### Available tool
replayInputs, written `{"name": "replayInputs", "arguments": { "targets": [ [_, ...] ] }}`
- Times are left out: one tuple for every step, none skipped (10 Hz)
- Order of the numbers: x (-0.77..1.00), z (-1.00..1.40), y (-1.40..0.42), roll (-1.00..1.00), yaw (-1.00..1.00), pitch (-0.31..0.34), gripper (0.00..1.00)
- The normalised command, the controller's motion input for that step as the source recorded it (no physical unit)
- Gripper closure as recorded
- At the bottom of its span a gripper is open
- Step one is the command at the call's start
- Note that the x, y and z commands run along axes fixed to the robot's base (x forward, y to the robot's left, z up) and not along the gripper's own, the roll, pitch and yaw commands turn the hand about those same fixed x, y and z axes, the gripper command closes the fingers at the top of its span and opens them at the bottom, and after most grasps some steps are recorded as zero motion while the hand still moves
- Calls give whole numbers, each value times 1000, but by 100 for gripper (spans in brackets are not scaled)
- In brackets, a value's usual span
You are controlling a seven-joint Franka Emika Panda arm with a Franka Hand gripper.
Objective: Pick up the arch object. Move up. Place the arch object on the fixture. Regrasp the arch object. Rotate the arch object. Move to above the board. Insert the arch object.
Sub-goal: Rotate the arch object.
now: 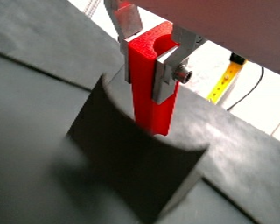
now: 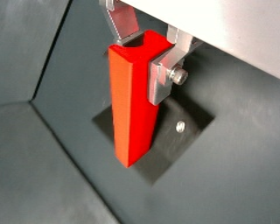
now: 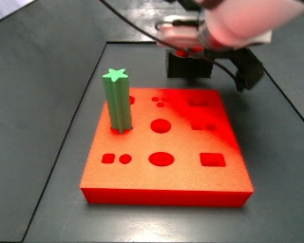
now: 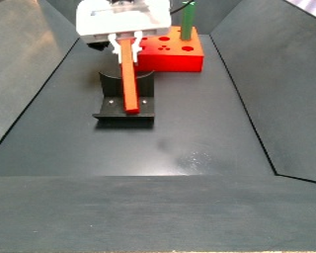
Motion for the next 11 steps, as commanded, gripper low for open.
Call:
{"name": "replayInputs", "arguments": {
  "targets": [
    [-999,1000,363,-86,3,-64,100],
    [-1000,970,315,-107,-8,-93,100],
    [-1000,950,297,-113,-18,-100,100],
    [-1000,909,266,-126,-42,-111,100],
    [-1000,874,246,-134,-57,-114,100],
    [-1000,832,227,-135,-73,-111,100],
    [-1000,789,206,-131,-88,-104,100],
    [-1000,716,181,-132,-99,-94,100],
    [-1000,647,163,-134,-104,-83,100],
    [-1000,567,143,-133,-107,-68,100],
    [-1000,430,124,-135,-103,-59,100]
  ]
}}
